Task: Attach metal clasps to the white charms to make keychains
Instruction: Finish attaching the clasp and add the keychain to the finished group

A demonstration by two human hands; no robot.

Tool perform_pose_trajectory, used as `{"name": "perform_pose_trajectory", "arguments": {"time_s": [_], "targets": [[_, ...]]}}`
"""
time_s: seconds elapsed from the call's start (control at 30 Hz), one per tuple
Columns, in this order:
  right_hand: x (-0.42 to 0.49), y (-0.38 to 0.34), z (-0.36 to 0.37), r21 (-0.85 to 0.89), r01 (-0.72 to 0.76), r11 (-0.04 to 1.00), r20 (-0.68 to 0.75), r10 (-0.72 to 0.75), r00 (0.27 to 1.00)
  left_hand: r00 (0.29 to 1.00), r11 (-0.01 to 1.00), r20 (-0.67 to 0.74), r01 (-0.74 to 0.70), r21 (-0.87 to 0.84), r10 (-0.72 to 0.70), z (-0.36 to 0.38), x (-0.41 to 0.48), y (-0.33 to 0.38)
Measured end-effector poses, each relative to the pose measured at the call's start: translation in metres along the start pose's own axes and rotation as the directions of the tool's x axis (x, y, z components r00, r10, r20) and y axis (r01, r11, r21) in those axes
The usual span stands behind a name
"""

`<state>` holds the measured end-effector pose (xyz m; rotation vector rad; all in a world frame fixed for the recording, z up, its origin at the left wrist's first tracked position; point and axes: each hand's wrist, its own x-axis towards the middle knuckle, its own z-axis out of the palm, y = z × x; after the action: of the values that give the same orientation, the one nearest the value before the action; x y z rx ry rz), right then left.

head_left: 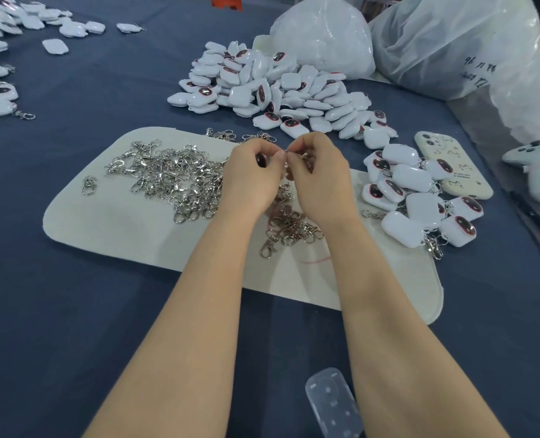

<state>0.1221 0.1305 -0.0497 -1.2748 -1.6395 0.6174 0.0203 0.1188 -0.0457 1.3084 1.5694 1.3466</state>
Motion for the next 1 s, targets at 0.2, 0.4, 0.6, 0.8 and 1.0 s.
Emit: {"name": "perform_pose_trajectory", "arguments": {"time_s": [0.2,0.4,0.6,0.8,1.0], "targets": [[0.0010,0.0009,0.0010,-0.063,0.009,0.998,-0.015,-0.010,1.000,0.996,0.995,-0.051,-0.063,0.078,0.067,0.0017,0.0000,-0.0009],[0.0005,0.0009,0.0011,-0.101,0.055,0.993,-0.045,-0.059,0.997,0.994,0.989,-0.077,-0.062,0.131,0.073,0.0011,0.0018,-0.0024],[0.0010,0.0011,0.0026,-0.050,0.039,0.998,-0.036,-0.041,0.999,0.995,0.991,-0.077,-0.060,0.123,0.069,0.0010,0.0019,-0.0034],[0.0015,0.0033,0.0043,-0.024,-0.005,1.000,-0.001,0.005,1.000,0.992,0.987,-0.089,-0.077,0.143,0.091,0.0013,0.0014,-0.0040],[0.0020,0.0042,0.0045,0.008,-0.020,1.000,-0.025,0.020,0.999,0.992,0.986,-0.066,-0.098,0.132,0.107,0.0022,0.0007,-0.0029]]}}
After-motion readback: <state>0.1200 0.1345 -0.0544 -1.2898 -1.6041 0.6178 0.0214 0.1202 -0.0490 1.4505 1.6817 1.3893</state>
